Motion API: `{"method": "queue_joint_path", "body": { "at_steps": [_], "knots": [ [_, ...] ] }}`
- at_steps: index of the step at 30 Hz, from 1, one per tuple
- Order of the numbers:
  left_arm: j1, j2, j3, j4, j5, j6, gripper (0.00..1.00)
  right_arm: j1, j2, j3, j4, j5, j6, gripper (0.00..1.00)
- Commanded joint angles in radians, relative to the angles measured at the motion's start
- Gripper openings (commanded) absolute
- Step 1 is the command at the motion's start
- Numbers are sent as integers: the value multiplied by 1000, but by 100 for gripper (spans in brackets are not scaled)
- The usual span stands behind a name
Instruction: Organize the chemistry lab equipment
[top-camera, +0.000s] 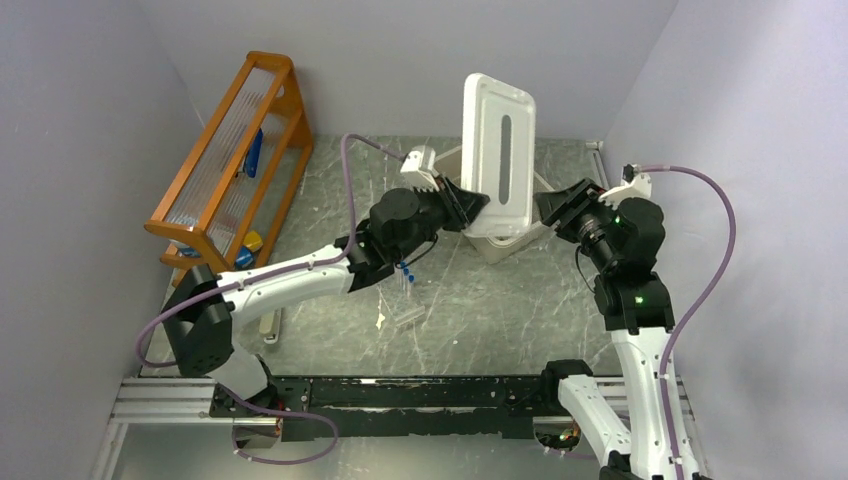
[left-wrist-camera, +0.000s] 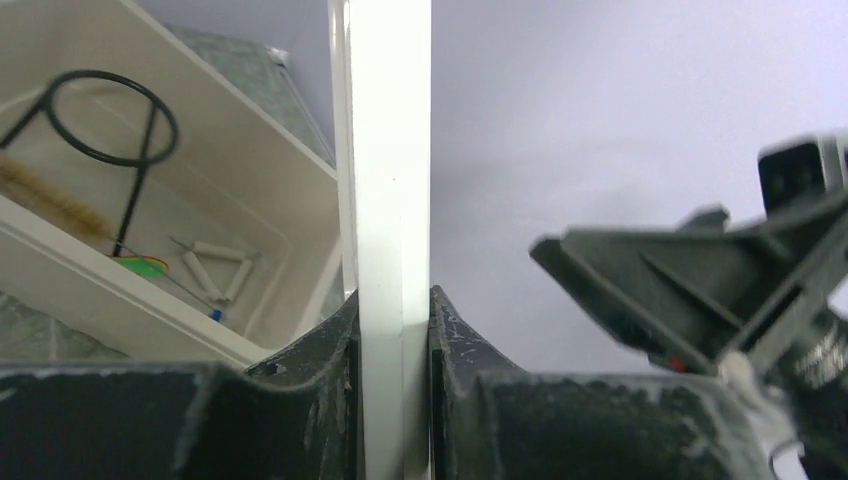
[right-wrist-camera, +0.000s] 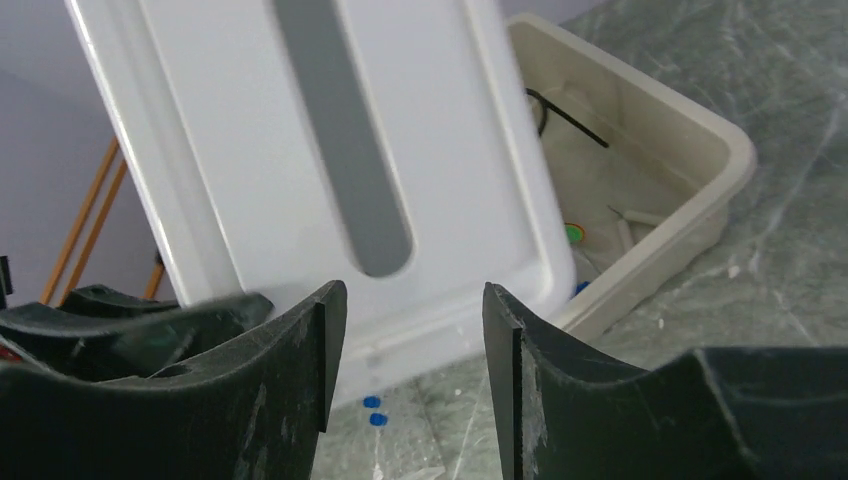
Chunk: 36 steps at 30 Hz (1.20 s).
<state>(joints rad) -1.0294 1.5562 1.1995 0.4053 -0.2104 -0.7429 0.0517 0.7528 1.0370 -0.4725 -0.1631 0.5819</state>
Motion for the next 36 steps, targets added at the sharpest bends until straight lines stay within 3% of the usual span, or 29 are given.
{"method": "queue_joint_path", "body": {
  "at_steps": [1,11,22,30,33,36],
  "knots": [
    [46,48,72,83,-112,-143,5,-4,0,-37,-25,104,26,55],
    [109,217,142,212,-80,-442,5,-4,13,-110,-12,140,44,54],
    [131,302,144,98,-82,-660,6,-3,63,-119,-71,227,43,53],
    [136,260,48,44,-75,-640,44,-4,106,-126,-87,205,18,53],
    [142,256,39,-11,-53,-575,46,-4,121,-140,-81,200,18,53],
    [152,248,76,-123,-27,-477,54,-4,130,-143,-74,182,21,53]
  ]
}}
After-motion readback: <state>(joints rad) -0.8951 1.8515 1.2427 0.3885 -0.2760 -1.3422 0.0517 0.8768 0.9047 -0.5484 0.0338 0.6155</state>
